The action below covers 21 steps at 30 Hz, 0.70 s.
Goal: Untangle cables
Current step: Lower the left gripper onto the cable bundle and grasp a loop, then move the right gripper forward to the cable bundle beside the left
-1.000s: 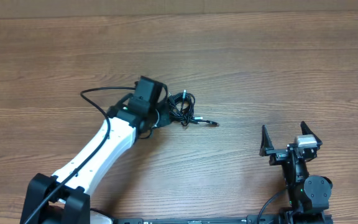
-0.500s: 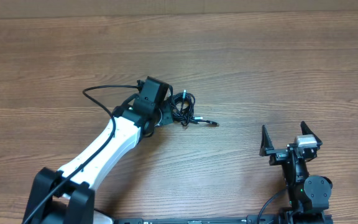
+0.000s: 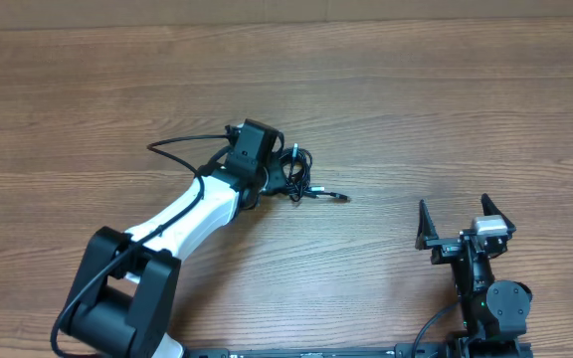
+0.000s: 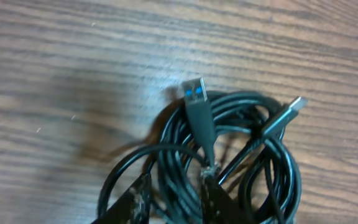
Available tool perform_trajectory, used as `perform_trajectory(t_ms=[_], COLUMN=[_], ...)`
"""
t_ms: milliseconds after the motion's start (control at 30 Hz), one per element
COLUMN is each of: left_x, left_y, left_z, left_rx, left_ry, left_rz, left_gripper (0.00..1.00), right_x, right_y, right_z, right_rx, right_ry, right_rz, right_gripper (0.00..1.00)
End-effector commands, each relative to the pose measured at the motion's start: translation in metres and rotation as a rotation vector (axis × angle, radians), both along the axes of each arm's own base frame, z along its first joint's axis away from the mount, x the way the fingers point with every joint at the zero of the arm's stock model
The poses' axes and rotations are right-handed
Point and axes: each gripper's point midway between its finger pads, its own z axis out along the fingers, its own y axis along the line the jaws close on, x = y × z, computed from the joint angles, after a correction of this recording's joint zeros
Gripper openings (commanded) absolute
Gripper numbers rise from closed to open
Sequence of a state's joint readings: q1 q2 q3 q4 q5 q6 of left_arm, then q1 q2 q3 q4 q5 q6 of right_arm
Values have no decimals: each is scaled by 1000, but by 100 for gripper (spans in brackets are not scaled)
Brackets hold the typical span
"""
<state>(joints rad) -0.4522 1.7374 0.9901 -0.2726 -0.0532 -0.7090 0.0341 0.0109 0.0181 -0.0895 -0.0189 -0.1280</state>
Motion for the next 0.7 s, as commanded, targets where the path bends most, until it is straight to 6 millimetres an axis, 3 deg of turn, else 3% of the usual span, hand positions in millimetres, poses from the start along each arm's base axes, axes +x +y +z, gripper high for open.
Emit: perform_trajectory(t_ms=[0, 133, 267, 367, 533, 667], left_x=[4, 0, -3, -1, 6, 11], left_y=[-3, -9, -5, -1, -9, -20], left_z=[-15, -41, -53, -52, -43, -18], left_rx=[-10, -29, 5, 17, -74, -257], left_ry=[24, 82, 107, 98, 104, 106], left_rz=[41, 33, -8, -34, -133, -266], left_gripper=[28, 30, 24, 6, 4, 4], right_x=[0, 0, 0, 0, 0, -1], right_y=[-1, -1, -1, -1, -1, 9], right_z=[-2, -2, -2, -2, -2, -1], right_rx=[0, 0, 0, 0, 0, 6], right_ry=[-3, -3, -3, -3, -3, -8], right_rz=[-4, -4, -4, -4, -4, 55], right_gripper=[100, 100, 100, 100, 100, 100])
